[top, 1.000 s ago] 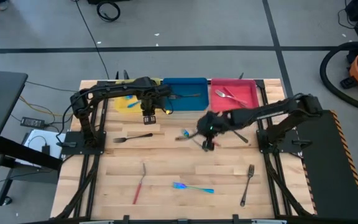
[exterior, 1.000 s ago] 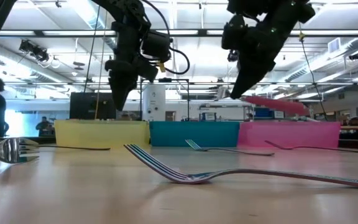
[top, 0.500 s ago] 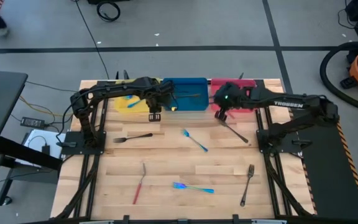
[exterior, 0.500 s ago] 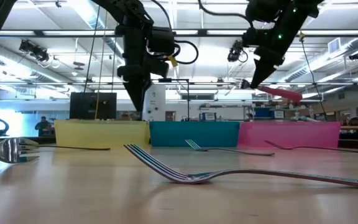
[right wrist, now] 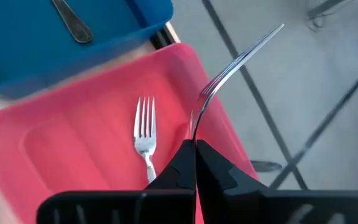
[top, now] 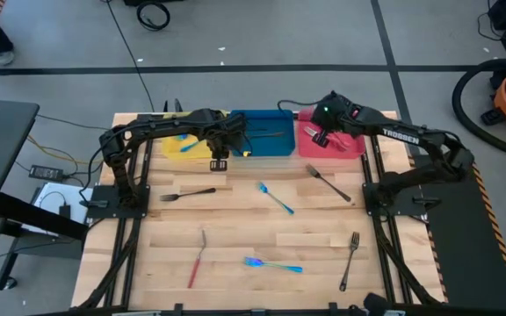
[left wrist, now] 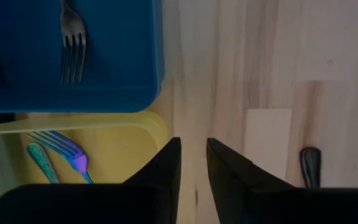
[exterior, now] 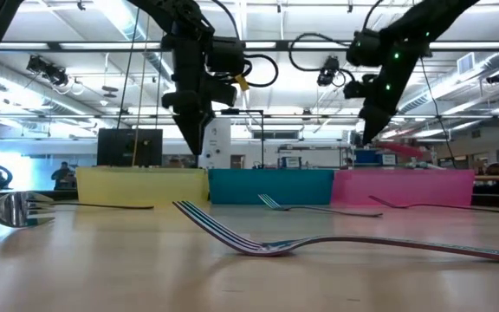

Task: Sort silverware by color (type)
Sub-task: Put the pink fork into the pink bin

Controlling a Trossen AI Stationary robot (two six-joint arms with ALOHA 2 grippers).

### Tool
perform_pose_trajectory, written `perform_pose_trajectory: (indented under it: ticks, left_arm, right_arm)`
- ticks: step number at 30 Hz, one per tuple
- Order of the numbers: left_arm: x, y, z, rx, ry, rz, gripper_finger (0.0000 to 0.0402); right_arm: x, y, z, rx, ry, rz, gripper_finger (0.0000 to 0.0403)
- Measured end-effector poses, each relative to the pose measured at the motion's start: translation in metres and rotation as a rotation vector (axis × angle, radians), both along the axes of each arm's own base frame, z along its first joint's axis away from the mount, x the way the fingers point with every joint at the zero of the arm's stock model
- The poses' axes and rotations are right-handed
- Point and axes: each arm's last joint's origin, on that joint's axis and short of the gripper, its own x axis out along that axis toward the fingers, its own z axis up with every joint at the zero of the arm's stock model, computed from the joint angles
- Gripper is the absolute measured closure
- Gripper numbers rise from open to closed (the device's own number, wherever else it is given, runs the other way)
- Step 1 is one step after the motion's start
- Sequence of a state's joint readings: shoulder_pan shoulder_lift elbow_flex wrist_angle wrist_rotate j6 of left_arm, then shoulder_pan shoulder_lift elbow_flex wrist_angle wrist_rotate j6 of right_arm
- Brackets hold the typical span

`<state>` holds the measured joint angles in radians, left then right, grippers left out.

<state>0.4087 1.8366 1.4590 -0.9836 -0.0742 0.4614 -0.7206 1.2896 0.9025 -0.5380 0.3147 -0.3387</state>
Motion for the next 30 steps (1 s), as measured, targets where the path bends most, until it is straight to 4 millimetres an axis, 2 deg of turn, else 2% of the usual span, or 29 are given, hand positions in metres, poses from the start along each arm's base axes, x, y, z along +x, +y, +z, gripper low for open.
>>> perform_pose_trajectory:
  ticks: [8,18,24,30]
  left_arm:
    - [0.003,0.005,0.001,0.024,-0.040,-0.016,0.0324]
    - [0.003,0.022,0.003,0.069,-0.104,-0.015,0.0324]
    - [-0.002,0.034,0.004,0.087,-0.113,-0.011,0.0324]
    - [-0.004,0.045,0.005,0.114,-0.145,-0.001,0.0324]
  right_arm:
    - [-0.002,-0.030,-0.033,0.097,0.091,0.036,0.0399]
    - [-0.004,-0.050,-0.069,0.224,0.158,0.101,0.0399]
    - [-0.004,-0.054,-0.077,0.253,0.157,0.099,0.0393]
    - [0.002,-0.052,-0.073,0.166,0.204,0.071,0.0357]
